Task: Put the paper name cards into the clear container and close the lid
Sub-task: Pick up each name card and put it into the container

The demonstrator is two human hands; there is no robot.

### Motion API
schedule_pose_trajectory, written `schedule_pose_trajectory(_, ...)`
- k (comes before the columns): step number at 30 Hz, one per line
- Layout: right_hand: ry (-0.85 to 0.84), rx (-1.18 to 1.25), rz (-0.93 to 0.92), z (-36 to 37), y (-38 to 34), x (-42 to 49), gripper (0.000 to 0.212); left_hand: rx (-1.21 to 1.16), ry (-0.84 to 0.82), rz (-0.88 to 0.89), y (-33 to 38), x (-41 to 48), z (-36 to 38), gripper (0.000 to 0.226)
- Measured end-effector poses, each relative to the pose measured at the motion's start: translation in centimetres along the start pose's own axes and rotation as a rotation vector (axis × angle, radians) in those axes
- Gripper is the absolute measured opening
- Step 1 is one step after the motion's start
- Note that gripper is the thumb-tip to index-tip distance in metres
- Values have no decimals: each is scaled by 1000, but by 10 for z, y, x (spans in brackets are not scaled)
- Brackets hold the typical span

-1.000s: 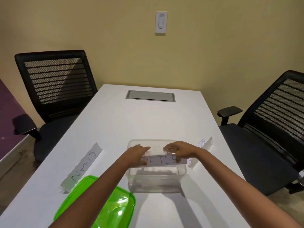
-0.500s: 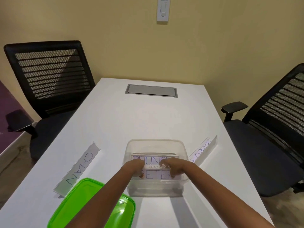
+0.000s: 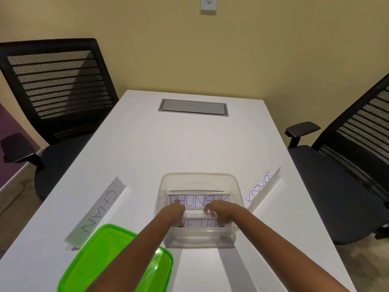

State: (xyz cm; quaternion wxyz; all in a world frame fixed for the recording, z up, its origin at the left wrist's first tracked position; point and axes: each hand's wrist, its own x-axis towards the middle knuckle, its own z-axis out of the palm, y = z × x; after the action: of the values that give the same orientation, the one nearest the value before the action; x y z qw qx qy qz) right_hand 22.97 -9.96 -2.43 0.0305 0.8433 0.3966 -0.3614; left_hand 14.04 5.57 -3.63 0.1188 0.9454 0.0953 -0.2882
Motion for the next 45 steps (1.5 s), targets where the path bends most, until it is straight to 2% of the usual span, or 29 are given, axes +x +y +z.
schedule_pose_trajectory(13,45,-57,-4,9,2,-1,54,-36,56,-22,-1,-8,1,41)
schedule_pose_trajectory(18,120,37,-24,-4,2,-18,62,-107,37,-31,8,-13,-14,40)
schedule_pose_trajectory(20,229,143,-50,-15,6,-33,55,-165,135,-13,18,-18,-23,42)
schedule_pose_trajectory(24,525,349,-40,-30,25,-67,31,-327,447,50,52,-28,-34,35)
schedule_pose_trajectory(27,707,395,43,-34,48,-87,29,-477,608,119,88,-31,-36,33)
schedule_pose_trajectory(29,751,353,108,-33,65,-95,32,-591,660,158,116,-31,-35,34)
schedule_pose_trajectory(32,738,279,198,-24,88,-101,35,-701,634,221,157,-29,-29,36)
schedule_pose_trajectory(37,629,154,206,-6,110,-95,34,-813,411,217,206,-18,-14,38)
schedule_pose_trajectory(42,519,-17,193,1,128,-75,50,-830,234,20,221,6,-7,43)
schedule_pose_trajectory(45,468,-74,182,0,136,-64,47,-845,201,-69,220,17,-5,40)
